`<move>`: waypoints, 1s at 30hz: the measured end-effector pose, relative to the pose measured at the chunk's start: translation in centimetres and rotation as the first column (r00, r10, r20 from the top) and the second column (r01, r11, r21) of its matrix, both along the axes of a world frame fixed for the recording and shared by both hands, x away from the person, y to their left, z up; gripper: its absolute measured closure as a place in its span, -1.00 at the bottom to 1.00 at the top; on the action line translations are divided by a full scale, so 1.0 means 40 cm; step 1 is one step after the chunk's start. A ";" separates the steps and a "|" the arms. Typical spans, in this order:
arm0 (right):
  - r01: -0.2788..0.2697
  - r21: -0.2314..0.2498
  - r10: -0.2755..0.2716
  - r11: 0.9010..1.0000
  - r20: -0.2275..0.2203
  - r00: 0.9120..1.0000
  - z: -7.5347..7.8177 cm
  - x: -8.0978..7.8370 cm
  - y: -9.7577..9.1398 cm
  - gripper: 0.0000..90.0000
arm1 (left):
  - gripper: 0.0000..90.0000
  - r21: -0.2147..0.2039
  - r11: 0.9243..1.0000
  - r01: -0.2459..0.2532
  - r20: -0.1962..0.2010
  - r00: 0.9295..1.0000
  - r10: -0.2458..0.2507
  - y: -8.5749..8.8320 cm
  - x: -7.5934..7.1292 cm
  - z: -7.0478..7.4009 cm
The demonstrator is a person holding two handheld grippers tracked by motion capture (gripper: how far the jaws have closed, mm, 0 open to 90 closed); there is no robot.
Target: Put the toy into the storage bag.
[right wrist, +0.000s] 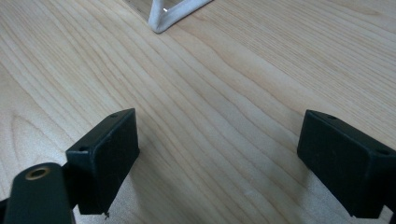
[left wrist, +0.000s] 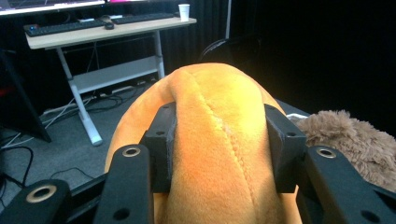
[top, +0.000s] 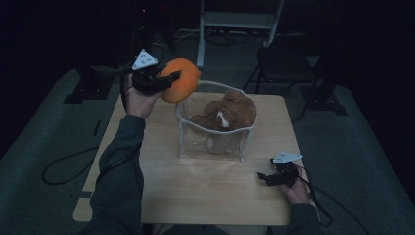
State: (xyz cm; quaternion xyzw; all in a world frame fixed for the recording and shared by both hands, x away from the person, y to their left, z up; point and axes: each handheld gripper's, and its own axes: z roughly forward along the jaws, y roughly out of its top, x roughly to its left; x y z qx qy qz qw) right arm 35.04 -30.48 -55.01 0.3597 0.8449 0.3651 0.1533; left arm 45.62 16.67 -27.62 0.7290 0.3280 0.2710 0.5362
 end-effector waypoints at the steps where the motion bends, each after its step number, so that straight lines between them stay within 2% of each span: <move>1: 0.000 0.000 0.000 1.000 0.000 1.000 0.000 0.000 0.000 -0.74 | 0.21 0.000 1.000 0.000 0.000 1.000 0.000 0.000 0.000 0.000; 30: 0.000 0.000 0.000 1.000 0.000 1.000 0.000 0.000 0.000 -0.74 | 0.21 -0.013 0.999 0.030 0.009 1.000 -0.030 -0.037 0.010 -0.009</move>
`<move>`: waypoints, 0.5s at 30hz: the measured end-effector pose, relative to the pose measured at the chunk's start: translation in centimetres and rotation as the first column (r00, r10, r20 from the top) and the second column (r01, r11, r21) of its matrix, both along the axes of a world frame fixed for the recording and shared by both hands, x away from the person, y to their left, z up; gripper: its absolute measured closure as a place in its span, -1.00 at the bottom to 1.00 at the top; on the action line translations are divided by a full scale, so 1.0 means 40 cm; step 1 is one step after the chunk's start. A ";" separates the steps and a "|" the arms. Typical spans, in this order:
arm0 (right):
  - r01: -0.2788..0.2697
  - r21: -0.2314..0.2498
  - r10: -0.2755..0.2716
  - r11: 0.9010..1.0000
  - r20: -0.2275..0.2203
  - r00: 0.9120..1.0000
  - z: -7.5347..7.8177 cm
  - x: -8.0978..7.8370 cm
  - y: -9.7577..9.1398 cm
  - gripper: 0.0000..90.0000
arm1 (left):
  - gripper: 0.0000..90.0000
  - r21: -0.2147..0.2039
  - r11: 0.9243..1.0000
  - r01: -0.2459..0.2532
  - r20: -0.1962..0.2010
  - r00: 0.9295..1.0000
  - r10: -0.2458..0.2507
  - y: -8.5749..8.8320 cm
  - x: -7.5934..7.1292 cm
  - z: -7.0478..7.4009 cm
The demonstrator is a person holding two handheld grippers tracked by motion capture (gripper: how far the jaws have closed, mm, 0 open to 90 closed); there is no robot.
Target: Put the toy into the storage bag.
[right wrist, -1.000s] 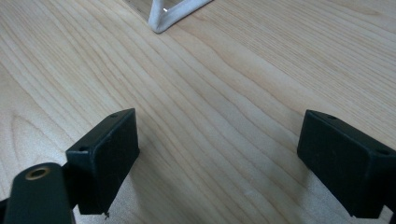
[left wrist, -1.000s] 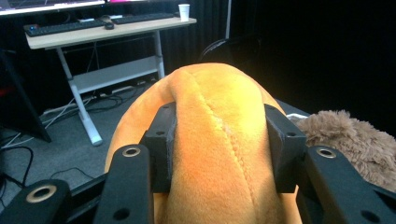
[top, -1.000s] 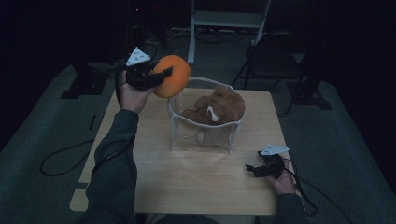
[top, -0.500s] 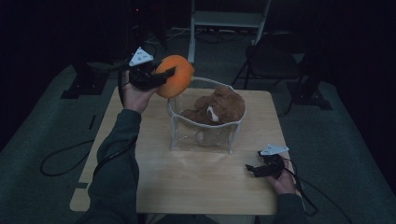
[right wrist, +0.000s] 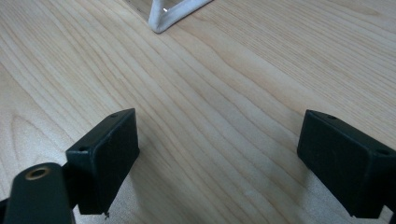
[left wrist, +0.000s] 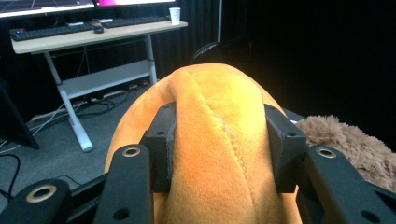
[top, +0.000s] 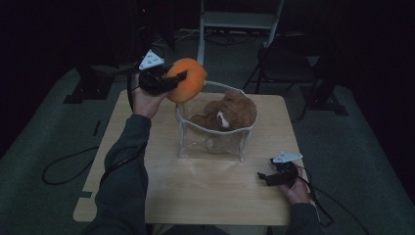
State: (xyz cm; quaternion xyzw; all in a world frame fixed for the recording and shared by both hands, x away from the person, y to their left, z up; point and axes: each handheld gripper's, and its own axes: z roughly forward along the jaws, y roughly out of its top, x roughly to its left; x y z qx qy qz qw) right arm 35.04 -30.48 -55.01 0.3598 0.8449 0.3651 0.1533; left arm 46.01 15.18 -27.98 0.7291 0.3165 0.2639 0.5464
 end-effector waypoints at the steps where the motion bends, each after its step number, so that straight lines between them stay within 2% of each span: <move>1: 0.000 0.000 0.000 1.000 0.000 1.000 0.000 0.000 0.000 -0.74 | 0.21 -0.002 1.000 0.001 -0.001 1.000 -0.001 -0.001 0.001 -0.001; 15: 0.000 0.000 0.000 1.000 0.000 1.000 0.000 0.000 0.000 -0.74 | 0.21 -0.004 1.000 0.018 -0.016 1.000 -0.018 -0.024 0.014 -0.015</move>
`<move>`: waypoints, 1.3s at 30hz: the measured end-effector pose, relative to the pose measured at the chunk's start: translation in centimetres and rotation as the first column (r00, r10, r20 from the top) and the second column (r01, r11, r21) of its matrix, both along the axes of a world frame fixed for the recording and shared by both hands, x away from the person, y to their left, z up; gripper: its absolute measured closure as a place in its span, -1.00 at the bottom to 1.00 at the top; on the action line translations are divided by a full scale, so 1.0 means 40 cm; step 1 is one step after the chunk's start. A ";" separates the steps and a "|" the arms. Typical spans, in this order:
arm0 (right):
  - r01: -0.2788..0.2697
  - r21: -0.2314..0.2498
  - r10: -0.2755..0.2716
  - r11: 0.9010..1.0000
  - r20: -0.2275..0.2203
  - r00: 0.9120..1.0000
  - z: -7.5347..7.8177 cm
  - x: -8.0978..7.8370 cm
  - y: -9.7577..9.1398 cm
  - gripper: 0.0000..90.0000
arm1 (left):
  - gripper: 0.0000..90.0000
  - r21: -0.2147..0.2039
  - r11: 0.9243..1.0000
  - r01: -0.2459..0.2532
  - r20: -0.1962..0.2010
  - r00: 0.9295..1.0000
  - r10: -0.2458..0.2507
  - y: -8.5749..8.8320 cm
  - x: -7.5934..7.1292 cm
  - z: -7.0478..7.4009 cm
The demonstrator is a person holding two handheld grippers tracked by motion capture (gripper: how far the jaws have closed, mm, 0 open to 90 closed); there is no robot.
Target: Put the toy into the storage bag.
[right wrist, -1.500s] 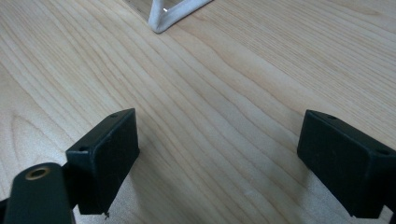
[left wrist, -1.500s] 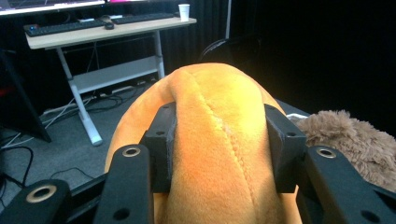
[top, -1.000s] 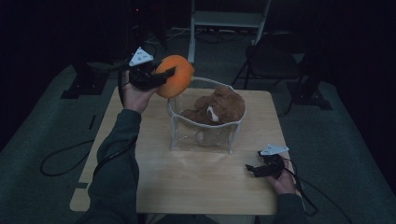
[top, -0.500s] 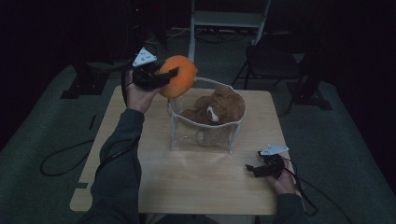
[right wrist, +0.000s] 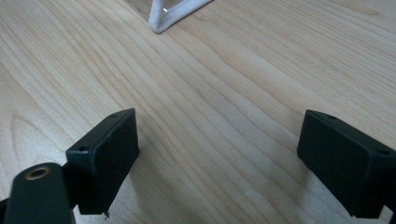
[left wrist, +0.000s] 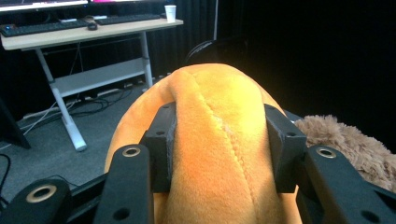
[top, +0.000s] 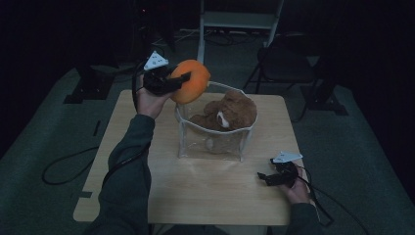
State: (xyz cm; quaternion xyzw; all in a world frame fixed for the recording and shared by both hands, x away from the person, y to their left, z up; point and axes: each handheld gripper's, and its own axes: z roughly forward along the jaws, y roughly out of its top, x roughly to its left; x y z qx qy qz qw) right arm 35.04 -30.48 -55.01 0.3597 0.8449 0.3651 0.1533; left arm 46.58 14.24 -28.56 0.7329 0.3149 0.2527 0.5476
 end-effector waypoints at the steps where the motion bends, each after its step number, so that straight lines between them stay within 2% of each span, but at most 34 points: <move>1: 0.000 0.000 0.000 1.000 0.000 1.000 0.000 0.000 0.000 -0.74 | 0.21 0.000 1.000 0.002 0.000 1.000 -0.002 -0.002 0.000 0.000; 22: 0.000 0.000 0.000 1.000 0.000 1.000 0.000 0.000 0.000 -0.74 | 0.21 0.015 1.000 0.015 -0.010 1.000 -0.014 -0.025 0.011 -0.016; 39: 0.000 -0.001 0.000 1.000 0.000 1.000 0.000 0.000 0.000 -0.74 | 0.21 0.026 0.999 0.026 -0.032 0.999 -0.025 -0.044 0.024 -0.037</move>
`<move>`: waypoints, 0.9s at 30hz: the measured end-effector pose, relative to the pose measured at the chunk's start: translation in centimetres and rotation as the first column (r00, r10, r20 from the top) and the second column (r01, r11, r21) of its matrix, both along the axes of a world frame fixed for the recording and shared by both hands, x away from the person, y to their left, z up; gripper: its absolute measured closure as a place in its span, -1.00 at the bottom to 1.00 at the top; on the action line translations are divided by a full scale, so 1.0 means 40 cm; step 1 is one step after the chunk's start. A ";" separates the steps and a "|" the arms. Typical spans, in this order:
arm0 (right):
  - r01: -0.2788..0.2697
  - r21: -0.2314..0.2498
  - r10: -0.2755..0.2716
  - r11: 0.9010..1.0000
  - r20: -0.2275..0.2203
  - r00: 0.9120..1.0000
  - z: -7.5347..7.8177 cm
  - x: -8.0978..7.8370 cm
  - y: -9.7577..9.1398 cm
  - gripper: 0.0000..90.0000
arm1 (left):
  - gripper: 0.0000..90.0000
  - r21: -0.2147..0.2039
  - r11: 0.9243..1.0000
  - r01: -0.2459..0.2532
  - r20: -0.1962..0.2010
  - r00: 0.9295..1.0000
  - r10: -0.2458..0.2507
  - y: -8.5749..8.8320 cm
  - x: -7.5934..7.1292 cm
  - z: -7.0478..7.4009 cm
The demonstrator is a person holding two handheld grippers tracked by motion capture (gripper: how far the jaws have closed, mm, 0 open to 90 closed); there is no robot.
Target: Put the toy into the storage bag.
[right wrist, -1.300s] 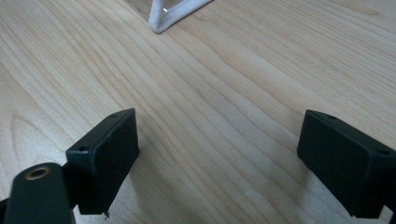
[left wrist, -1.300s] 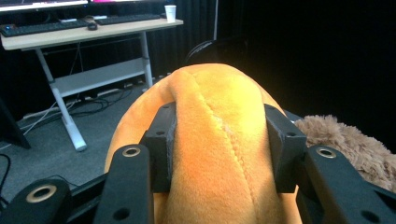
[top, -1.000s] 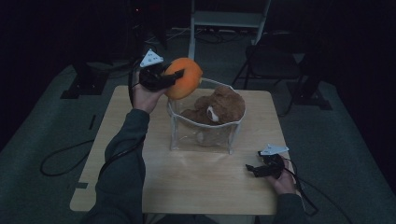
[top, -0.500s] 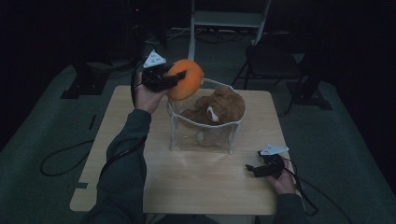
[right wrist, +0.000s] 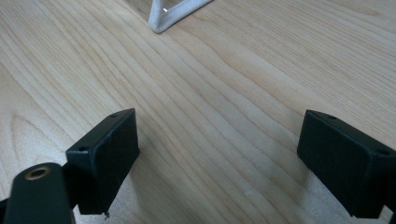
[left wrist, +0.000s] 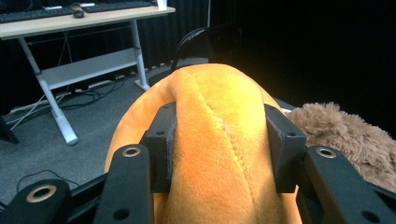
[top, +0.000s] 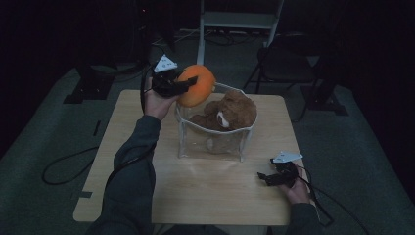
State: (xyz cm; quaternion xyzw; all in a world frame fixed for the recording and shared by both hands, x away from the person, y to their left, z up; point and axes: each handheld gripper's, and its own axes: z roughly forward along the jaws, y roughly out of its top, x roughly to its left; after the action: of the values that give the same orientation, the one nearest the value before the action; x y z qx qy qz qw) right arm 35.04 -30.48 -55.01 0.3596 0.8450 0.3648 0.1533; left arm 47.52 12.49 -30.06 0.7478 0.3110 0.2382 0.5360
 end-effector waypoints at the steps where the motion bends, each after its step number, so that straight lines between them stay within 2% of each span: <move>1: 0.000 0.000 0.000 1.000 0.000 1.000 0.000 0.000 0.000 -0.74 | 0.21 -0.001 1.000 0.001 -0.001 1.000 -0.001 -0.001 0.001 -0.001; 27: 0.000 -0.001 0.000 1.000 -0.001 1.000 0.000 0.000 0.000 -0.74 | 0.21 0.021 1.000 -0.002 -0.061 0.998 0.003 -0.022 0.032 -0.055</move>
State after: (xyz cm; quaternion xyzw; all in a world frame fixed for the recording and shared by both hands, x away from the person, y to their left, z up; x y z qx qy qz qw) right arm 35.03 -30.48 -55.01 0.3599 0.8452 0.3642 0.1530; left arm 48.82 11.59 -32.25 0.7599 0.3256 0.2190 0.5182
